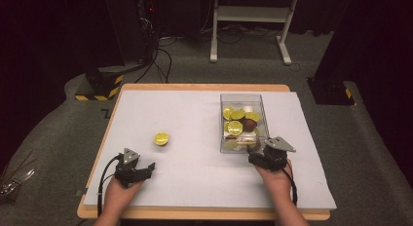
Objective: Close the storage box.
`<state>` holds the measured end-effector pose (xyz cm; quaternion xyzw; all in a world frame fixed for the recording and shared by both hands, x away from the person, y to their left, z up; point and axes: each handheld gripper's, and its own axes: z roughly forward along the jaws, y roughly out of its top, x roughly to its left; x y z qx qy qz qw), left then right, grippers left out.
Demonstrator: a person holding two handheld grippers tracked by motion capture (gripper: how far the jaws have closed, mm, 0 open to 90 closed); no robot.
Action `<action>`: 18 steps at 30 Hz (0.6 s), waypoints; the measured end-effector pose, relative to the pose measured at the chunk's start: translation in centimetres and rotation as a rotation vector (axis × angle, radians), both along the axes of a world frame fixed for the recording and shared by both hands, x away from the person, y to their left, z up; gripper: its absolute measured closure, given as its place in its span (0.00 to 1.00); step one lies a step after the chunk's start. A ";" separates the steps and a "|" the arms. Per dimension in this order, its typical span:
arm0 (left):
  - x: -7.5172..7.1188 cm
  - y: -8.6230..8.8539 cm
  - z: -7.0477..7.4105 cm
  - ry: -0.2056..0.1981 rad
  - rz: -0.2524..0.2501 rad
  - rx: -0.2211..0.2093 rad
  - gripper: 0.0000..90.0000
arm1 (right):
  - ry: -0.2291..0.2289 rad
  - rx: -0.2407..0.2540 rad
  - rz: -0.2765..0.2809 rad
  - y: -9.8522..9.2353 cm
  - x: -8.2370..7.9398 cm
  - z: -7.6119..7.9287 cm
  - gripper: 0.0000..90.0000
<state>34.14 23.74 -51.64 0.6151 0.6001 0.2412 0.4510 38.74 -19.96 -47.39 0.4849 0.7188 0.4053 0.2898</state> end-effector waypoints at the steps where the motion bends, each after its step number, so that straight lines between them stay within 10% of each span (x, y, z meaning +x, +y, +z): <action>1: 0.0 0.0 0.0 0.000 0.000 0.000 0.31 | -0.003 0.001 0.000 0.0 0.1 0.0 0.15; 18: 0.0 0.0 0.0 -0.001 0.002 -0.001 0.31 | 0.002 0.023 -0.021 0.1 2.3 -0.1 0.15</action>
